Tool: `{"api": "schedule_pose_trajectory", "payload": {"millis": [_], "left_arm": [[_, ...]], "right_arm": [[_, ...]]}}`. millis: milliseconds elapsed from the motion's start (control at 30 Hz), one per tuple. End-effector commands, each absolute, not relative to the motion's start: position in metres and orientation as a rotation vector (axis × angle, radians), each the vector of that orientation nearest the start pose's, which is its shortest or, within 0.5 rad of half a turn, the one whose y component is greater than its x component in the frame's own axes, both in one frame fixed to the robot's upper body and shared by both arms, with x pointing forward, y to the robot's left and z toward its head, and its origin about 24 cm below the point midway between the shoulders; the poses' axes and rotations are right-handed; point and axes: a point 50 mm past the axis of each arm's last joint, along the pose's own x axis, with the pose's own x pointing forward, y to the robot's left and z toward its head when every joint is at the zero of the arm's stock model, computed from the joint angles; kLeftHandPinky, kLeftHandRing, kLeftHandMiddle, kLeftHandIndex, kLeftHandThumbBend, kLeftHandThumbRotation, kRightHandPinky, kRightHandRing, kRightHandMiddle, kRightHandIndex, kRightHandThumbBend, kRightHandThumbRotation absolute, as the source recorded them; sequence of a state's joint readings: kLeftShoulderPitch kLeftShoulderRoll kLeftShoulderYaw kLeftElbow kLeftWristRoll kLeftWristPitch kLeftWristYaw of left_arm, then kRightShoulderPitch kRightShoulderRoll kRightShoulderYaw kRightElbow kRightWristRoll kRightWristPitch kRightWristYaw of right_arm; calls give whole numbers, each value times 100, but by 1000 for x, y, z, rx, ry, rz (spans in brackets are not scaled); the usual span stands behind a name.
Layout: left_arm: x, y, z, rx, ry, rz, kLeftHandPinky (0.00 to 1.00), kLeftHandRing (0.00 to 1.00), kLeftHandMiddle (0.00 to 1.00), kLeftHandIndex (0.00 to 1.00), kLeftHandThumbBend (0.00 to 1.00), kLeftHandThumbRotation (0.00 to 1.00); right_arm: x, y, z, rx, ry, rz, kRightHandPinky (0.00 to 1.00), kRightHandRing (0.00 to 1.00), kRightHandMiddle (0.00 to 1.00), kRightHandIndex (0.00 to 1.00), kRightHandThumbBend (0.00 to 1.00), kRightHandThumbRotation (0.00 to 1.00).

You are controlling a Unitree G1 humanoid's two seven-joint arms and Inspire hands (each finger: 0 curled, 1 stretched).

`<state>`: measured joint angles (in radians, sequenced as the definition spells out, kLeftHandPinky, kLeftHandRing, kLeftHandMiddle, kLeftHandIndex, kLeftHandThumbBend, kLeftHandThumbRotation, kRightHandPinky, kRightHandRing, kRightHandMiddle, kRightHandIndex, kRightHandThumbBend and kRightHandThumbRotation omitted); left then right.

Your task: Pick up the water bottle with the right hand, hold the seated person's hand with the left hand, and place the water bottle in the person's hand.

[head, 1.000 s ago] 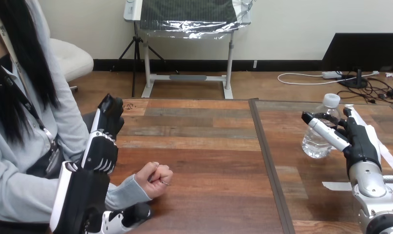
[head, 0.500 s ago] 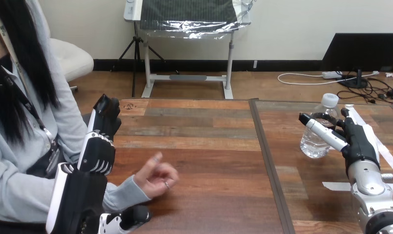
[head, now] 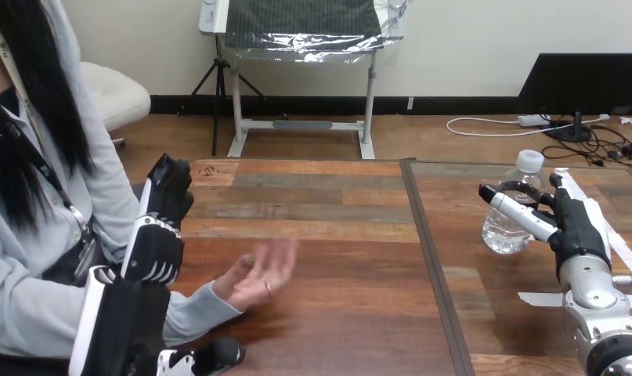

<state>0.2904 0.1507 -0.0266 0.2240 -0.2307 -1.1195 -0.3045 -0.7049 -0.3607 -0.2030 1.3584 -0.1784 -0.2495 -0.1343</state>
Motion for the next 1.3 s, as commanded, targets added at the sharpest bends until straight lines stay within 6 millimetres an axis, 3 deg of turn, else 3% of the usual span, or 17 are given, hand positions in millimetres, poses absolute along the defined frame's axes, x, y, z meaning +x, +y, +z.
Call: {"api": "schedule_pose_trajectory", "payload": {"millis": [0, 167, 367, 433, 500, 633, 767, 933, 1267], "left_arm": [[156, 184, 53, 69, -691, -164, 100, 100, 100, 100, 100, 57], [153, 186, 55, 89, -718, -163, 99, 100, 100, 100, 100, 55], [149, 189, 55, 84, -731, -165, 98, 99, 100, 99, 100, 54], [147, 190, 54, 87, -740, -164, 98, 99, 100, 99, 100, 55], [146, 190, 55, 87, -745, -165, 99, 100, 100, 99, 100, 58], [144, 191, 55, 82, -752, -165, 100, 100, 100, 99, 100, 59], [141, 190, 55, 59, -746, -168, 100, 100, 99, 99, 100, 57], [140, 189, 55, 58, -758, -175, 100, 100, 100, 100, 100, 57], [136, 187, 56, 23, -746, -190, 100, 99, 99, 100, 100, 57]], "right_arm": [[355, -262, 38, -314, 284, -318, 79, 86, 91, 98, 98, 42], [357, -259, 38, -291, 292, -345, 73, 81, 87, 94, 99, 35], [359, -254, 40, -273, 291, -397, 67, 75, 80, 85, 96, 12], [362, -250, 42, -265, 294, -416, 62, 70, 74, 77, 97, 8], [363, -248, 43, -257, 294, -418, 51, 58, 62, 61, 95, 4], [366, -243, 45, -266, 301, -416, 44, 51, 54, 48, 94, 2], [370, -237, 47, -239, 303, -405, 46, 53, 54, 39, 89, 0], [373, -231, 49, -184, 307, -384, 50, 56, 54, 35, 85, 0], [377, -221, 53, -186, 304, -352, 40, 44, 46, 31, 81, 0]]}}
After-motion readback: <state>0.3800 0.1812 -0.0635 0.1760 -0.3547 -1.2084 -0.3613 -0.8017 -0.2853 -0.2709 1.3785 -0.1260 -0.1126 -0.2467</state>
